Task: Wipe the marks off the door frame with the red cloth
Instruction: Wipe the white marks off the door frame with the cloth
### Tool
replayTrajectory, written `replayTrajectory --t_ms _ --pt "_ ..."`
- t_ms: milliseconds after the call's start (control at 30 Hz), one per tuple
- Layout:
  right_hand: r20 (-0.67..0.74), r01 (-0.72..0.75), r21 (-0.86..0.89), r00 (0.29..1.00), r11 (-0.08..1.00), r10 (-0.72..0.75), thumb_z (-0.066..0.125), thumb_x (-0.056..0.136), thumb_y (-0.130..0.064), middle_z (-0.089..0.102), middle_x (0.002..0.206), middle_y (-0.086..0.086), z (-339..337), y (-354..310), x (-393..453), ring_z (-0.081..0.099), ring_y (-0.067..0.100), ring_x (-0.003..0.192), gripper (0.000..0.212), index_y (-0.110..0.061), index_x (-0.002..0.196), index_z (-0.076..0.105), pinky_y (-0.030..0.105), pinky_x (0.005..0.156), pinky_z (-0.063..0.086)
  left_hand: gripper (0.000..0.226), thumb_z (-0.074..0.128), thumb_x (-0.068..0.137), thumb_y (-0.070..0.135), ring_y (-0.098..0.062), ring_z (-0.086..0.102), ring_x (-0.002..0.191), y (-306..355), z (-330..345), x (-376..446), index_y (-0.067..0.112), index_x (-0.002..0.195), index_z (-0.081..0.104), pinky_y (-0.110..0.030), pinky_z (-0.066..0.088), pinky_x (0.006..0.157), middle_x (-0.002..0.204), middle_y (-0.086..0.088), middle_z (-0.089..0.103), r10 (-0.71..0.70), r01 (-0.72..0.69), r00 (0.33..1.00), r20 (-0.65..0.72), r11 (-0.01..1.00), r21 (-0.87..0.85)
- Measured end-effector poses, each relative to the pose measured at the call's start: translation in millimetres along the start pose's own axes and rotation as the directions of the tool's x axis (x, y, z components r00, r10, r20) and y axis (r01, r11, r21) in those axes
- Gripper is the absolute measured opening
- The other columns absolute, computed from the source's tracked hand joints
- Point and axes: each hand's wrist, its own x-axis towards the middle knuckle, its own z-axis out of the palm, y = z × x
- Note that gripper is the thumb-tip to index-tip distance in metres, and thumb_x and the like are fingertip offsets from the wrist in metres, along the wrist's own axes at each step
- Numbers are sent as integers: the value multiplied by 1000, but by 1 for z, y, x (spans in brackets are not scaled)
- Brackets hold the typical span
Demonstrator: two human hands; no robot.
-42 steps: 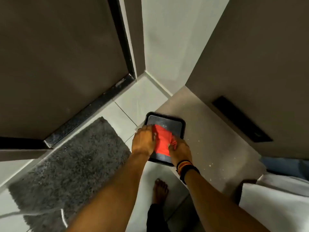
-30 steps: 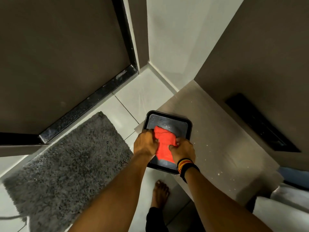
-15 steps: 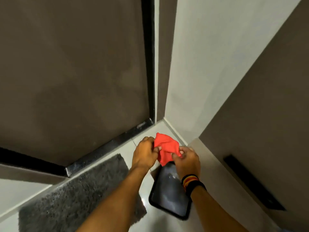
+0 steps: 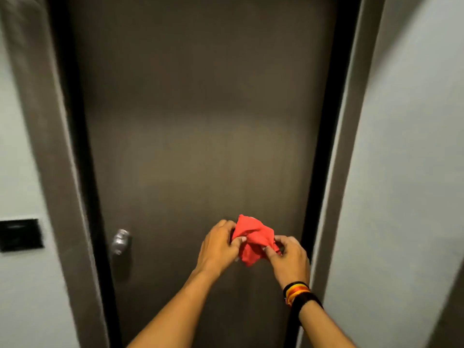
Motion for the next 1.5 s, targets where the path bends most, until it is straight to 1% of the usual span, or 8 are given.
replayTrajectory --t_ms 267,467,633,767,867,1133,1300,1500 --pt "7 269 49 963 962 -270 78 77 -40 63 97 4 57 -236 9 68 32 89 24 -23 94 74 36 71 51 19 73 87 28 -28 65 97 -18 -245 21 17 102 68 -41 50 83 101 -5 67 108 -76 934 -342 992 104" --pt "12 327 29 945 945 -327 76 80 -43 59 105 3 135 -331 -31 69 33 92 28 -29 104 74 35 76 52 19 76 87 30 -23 65 89 -89 -339 -5 15 96 69 -37 53 80 98 -3 67 50 -1 887 -458 994 107" --pt "90 245 13 965 969 -245 68 82 -41 75 97 8 211 -337 -74 71 36 94 23 -26 98 73 36 74 54 21 73 89 39 -20 66 91 -165 -346 -30 21 96 68 -42 57 82 101 2 67 -93 135 890 -447 989 64" --pt "201 118 91 970 989 -134 60 84 -29 76 90 8 270 -313 -105 71 34 90 18 -22 97 70 39 75 57 16 74 89 39 -8 64 84 -228 -322 -44 27 94 65 -25 53 70 97 7 65 -172 180 894 -413 984 -20" --pt "243 96 169 960 981 -136 57 89 -20 74 80 2 304 -298 -124 71 29 85 20 -22 107 64 40 77 58 16 74 89 37 -13 66 87 -268 -306 -50 25 96 66 -36 60 76 98 6 66 -244 233 867 -434 969 -80" --pt "170 344 85 920 935 -354 53 99 -39 62 101 -8 361 -280 -156 55 3 69 64 -41 155 22 25 64 56 22 76 90 31 -17 70 104 -324 -292 -48 22 110 70 -36 64 88 111 3 70 -350 268 844 -406 931 -246" --pt "175 371 -4 915 929 -364 51 96 -52 46 122 -1 373 -289 -153 59 15 100 71 -45 155 12 27 63 56 33 64 89 58 -2 58 105 -329 -320 -44 32 109 69 -21 57 85 112 16 63 -55 120 903 -427 984 128" --pt "123 296 4 948 955 -294 65 89 -28 55 122 -1 382 -297 -135 59 17 107 57 -33 140 40 35 83 57 30 43 103 18 -25 58 123 -293 -397 28 17 123 65 -33 43 108 130 -5 64 445 -78 582 -680 864 498"
